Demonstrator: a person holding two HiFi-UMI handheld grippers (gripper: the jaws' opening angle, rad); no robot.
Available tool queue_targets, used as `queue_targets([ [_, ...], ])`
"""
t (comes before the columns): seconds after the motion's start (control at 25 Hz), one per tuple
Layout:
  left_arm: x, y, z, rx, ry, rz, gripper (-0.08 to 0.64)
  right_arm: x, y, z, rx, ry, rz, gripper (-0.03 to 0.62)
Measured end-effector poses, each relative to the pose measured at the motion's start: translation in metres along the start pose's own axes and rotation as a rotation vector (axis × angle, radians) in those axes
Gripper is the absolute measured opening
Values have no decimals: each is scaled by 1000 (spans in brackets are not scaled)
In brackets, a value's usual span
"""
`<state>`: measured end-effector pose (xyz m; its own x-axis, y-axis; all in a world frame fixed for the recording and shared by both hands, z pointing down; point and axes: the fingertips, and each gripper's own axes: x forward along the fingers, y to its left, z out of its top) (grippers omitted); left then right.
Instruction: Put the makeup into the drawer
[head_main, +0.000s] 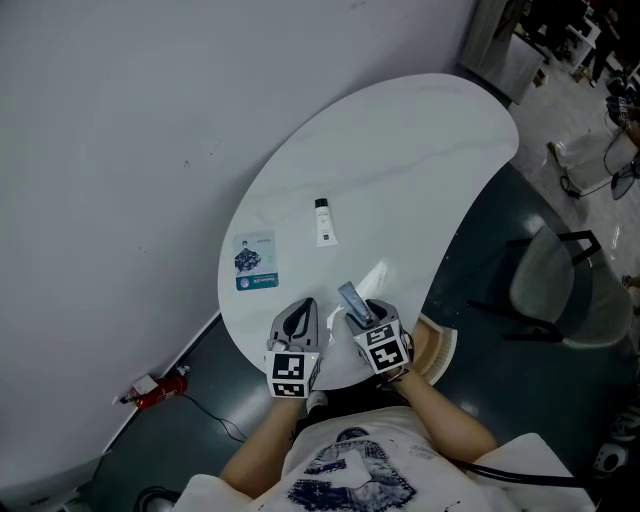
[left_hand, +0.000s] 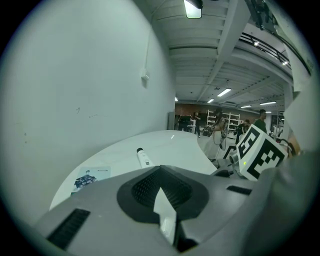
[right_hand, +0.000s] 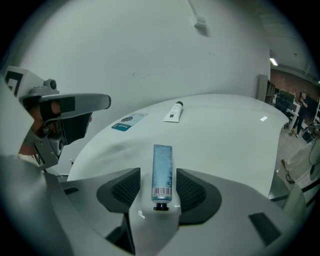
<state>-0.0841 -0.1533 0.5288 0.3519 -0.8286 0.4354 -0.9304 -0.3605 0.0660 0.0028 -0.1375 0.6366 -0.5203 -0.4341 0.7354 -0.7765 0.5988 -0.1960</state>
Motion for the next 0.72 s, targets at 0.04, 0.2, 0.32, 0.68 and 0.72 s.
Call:
queue_targets([
  [0.04,0,0,-1,-1,1,0,35,1,0,-1,1,3,0,236],
  [0.2,-1,1,-4,-7,7,4,35,3,0,-4,-5,11,-5,235],
  [0.32,-2,2,-7,-10,11,7,35,4,-2,-4,-16,18,-14,233],
  [0.68,-4,-3,-6,-1,13,0,35,1,-11,-3,-33,8,-81,158],
  [0.72,-4,-3,-6,0,13,-2,35,1,-11,-3,-32,6,-87,146],
])
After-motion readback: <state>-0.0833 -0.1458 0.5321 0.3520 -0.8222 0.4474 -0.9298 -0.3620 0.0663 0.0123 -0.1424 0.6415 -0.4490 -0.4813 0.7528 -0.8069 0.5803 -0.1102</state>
